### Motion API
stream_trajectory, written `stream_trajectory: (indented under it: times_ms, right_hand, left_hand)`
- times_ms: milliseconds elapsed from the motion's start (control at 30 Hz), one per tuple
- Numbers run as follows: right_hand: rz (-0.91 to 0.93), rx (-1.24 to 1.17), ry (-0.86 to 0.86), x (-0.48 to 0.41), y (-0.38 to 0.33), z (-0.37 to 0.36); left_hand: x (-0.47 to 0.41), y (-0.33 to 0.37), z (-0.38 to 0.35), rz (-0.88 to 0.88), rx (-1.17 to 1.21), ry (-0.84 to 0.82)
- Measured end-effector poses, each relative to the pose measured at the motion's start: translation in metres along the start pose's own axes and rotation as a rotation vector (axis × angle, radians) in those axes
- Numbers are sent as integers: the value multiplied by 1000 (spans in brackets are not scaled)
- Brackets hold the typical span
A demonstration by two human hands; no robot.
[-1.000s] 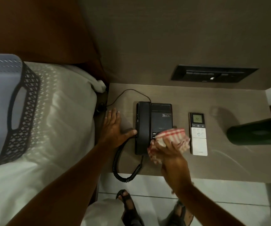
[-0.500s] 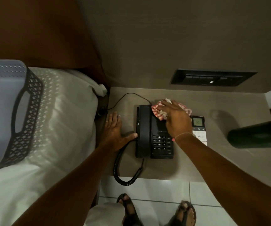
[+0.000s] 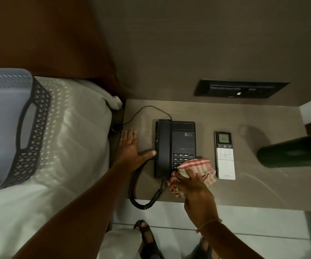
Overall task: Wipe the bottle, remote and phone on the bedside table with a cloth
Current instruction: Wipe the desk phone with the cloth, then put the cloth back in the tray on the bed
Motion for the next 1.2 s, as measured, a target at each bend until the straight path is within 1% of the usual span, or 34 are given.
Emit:
stream_trajectory:
  times_ms: [100,133,167,200,267,333,367,433,467,500,533,633,700,800,867,967,1000,1100,1133,1200]
  right_hand:
    - [20,-11,3,-4,-6,13]
    - [-2,-43,19,-7,-8,20]
    - [-71,-104,44,-12,-8,26]
    - [-179,-188,69,-18,-7,35]
    - [-437,-412,89,-34,-6,52]
    - [-607,-725,105,-51,-11,71]
    - [-633,-849,110,-59,-17,82]
    - [-623,-945,67,-73,-33,102]
    - [-617,-964,44,-78,-43,109]
    - [-633,-986,28,-80,-52,113]
    - [-660,-1013,12,-85,-63,117]
    - [-754,-1095,-52,-98,-102,126]
    - [-803,-1152,-89,-107,-127,129]
    - [-868,-1201,-163,-126,-169,129]
    - [-843,-1210,-194,-144,-198,126]
    - [-660,-1186,-262,-180,-256,119]
    - [-553,-1124,-265,-193,-273,116]
    - [-194,-811,-258,-232,-325,96]
    - [-116,-718,-263,-241,-340,88]
    - [-18,-564,-271,-254,-361,70]
  left_hand:
    - [7,4,5,42,31,-33]
    - [10,8,7,61,49,-31]
    - [14,12,8,79,67,-19]
    - [21,17,12,94,91,3]
    - [39,28,22,113,195,27]
    - [63,42,33,111,441,-45]
    - [77,51,40,98,610,-98]
    - [105,67,60,84,956,-191]
    - [118,74,71,82,1089,-225]
    - [129,78,81,77,1159,-253]
    - [138,79,94,79,1186,-256]
    - [151,61,125,167,1241,-185]
    - [154,46,148,194,1277,-153]
    - [161,16,192,215,1274,-27]
    - [165,-8,223,229,1239,102]
    - [167,-49,268,274,1170,280]
    - [167,-63,281,292,1148,331]
    - [165,-108,310,382,1011,481]
    - [164,-121,316,430,977,506]
    - [159,-143,322,511,923,517]
Point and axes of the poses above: each hand's wrist, its own x-axis away from the middle knuckle, its own z-axis out of the back of the hand, y = z × x, the point moved 4 cm from there along -x, towards the middle knuckle, and after that the axes turned 9 degrees about y, right-handed, at the moved point
